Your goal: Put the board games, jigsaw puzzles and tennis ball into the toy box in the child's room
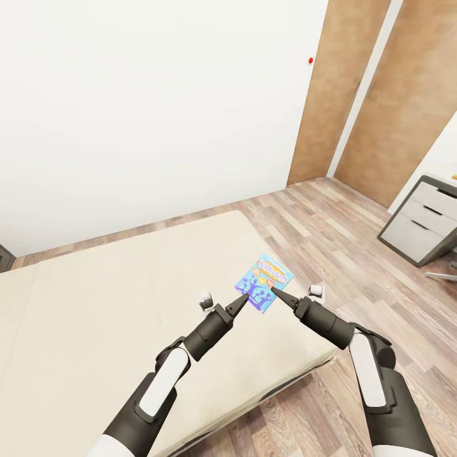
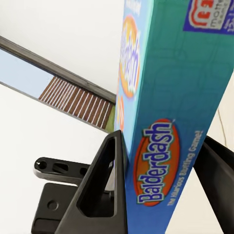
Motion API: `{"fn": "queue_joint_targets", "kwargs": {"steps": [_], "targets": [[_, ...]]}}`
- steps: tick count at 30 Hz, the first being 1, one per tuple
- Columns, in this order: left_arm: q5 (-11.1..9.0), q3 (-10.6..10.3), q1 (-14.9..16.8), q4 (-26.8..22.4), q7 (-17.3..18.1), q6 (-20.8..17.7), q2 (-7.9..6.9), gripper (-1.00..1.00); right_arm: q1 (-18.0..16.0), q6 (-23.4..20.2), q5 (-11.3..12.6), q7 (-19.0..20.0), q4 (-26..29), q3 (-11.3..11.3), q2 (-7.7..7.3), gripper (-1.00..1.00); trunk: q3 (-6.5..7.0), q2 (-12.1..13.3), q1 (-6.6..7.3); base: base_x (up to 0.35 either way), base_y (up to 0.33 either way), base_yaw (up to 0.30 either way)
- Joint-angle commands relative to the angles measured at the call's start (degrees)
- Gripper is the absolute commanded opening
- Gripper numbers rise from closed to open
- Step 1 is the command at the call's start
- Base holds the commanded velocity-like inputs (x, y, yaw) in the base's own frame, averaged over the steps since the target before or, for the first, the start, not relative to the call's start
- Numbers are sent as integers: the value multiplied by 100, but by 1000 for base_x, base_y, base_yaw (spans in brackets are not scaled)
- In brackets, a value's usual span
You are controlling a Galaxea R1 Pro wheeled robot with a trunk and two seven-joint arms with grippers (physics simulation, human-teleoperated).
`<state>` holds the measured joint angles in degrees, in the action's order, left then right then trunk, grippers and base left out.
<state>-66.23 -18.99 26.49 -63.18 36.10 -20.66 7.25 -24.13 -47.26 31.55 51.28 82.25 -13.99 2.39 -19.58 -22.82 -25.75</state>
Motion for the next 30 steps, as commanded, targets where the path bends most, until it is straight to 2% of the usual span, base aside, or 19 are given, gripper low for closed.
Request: {"fn": "queue_joint_targets", "kwargs": {"steps": [1,30], "targets": [[14,-96,5,5,-11,-53,8,-100,-4,24,-18,-4,2,8,8,-100,-9,-10,-3,0,0,0],[24,-98,3,-27,-134,-34,6,-100,-4,24,-26,-18,2,13,16,-100,-9,-10,-3,0,0,0]]}}
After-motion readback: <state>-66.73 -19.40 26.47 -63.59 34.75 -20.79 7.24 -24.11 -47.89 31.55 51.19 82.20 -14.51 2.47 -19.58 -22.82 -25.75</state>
